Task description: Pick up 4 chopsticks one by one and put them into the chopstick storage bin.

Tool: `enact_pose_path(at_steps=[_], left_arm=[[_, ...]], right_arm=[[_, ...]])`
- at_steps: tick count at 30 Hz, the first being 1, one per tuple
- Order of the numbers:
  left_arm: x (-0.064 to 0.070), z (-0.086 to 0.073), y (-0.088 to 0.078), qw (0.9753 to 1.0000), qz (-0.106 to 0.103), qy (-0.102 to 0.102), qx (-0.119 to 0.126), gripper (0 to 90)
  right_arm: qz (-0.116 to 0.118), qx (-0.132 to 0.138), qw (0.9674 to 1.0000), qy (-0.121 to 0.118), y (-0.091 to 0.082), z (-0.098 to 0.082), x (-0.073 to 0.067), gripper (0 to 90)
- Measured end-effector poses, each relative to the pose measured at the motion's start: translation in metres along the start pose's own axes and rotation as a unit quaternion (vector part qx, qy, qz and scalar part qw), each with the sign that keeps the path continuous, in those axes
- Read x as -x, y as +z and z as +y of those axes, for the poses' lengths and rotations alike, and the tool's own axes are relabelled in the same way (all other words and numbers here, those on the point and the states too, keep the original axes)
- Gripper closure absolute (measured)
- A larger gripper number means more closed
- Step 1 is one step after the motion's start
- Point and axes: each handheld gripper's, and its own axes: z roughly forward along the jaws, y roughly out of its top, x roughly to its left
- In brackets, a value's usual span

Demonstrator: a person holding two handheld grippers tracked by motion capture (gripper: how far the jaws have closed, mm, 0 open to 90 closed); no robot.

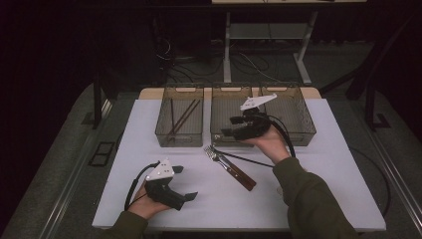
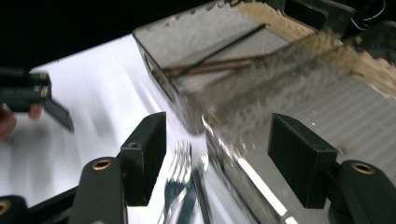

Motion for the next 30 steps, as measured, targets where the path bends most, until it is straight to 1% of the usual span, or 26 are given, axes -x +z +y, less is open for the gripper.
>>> enact_pose_path(at_steps=[1,2,7,8,11,14,15,17,21,23,25,30], left_arm=[[0.0,0.0,0.0,1.0,0.001,-0.002,0.002,0.0],[0.0,0.0,0.0,1.0,0.001,0.001,-0.001,0.0],[-0.001,0.0,0.0,1.0,0.003,0.0,-0.002,0.0],[-0.001,-0.001,0.0,1.0,0.004,-0.002,0.001,0.0],[-0.002,-0.001,0.0,1.0,0.004,-0.003,-0.001,0.0],[-0.002,-0.001,0.001,1.0,0.003,-0.001,-0.003,0.0],[-0.002,-0.001,0.001,1.0,0.003,0.0,-0.004,0.0],[-0.001,0.0,0.001,1.0,0.003,0.0,-0.003,0.0],[0.0,0.0,0.001,0.9999,0.004,0.006,-0.009,0.0],[0.0,0.0,0.001,0.9999,0.003,0.007,-0.009,0.0],[0.0,0.0,0.001,0.9999,0.002,0.008,-0.007,0.0],[0.001,0.0,0.001,0.9999,0.001,0.009,-0.007,0.0]], right_arm=[[0.0,-0.001,1.0,-0.005,-0.004,-0.005,0.001,38.7],[0.002,-0.003,1.0,-0.007,-0.008,-0.009,0.002,39.4],[0.006,-0.012,0.9999,-0.007,-0.023,-0.032,0.007,43.6],[0.011,-0.015,0.9998,-0.006,-0.026,-0.037,0.008,44.7],[0.022,-0.021,0.9995,-0.003,-0.031,-0.05,0.011,49.8],[0.026,-0.031,0.9992,-0.003,-0.034,-0.062,0.015,54.4],[0.027,-0.039,0.9988,-0.001,-0.034,-0.066,0.016,55.8],[0.031,-0.044,0.9986,-0.002,-0.035,-0.073,0.019,59.3],[0.023,-0.076,0.9967,-0.011,-0.029,-0.083,0.023,64.6],[0.025,-0.087,0.9959,-0.007,-0.025,-0.086,0.025,67.1],[0.024,-0.097,0.9949,-0.015,-0.021,-0.087,0.026,70.3],[0.024,-0.118,0.9924,-0.024,-0.014,-0.09,0.024,76.6]])
